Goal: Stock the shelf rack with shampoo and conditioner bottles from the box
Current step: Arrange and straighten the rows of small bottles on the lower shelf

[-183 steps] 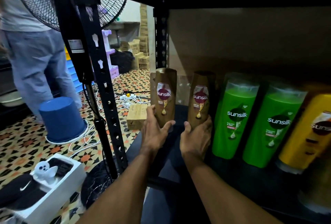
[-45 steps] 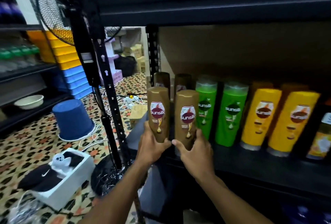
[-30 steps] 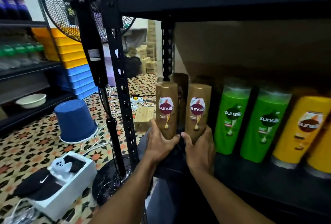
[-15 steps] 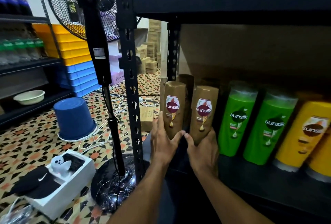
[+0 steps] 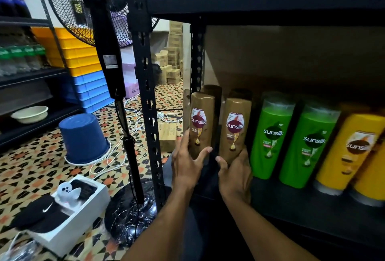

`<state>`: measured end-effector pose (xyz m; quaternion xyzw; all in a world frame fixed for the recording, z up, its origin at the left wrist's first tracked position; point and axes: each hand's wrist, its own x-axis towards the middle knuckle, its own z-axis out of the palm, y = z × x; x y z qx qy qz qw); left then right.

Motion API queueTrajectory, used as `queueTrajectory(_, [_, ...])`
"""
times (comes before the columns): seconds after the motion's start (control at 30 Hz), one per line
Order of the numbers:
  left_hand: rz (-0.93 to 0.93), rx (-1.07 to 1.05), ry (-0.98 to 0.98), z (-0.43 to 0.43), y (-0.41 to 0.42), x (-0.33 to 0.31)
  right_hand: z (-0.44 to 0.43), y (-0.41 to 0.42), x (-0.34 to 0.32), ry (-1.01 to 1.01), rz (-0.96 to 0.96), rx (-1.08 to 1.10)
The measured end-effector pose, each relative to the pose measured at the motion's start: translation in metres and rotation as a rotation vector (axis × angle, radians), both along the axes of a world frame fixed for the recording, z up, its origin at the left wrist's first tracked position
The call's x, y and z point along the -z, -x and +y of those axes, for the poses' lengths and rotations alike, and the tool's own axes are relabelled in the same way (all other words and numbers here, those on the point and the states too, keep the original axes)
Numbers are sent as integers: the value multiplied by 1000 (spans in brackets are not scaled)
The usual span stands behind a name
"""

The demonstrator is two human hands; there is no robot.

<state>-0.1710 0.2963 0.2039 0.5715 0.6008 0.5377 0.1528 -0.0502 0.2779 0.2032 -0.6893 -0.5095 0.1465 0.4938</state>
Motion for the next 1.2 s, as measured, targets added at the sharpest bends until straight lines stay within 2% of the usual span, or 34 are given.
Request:
queueTrajectory(0.27, [55,-15,131,6,-4,3,-1,3,-2,6,-32,1])
queueTrajectory(0.43, [-14,-11,103,2,-3,0,-2,0,-1,-15,-13,9])
queueTrajectory(0.7, [88,-31,129,-1,-7,-3,-4,2,-3,3,-9,31])
queueTrajectory(0.97, [81,-13,222,-1,-9,-5,-5,2,-4,25,-40,28])
queueTrajectory(1.2, [74,-51,187,-1,-8,-4,-5,2,-5,32,-47,27])
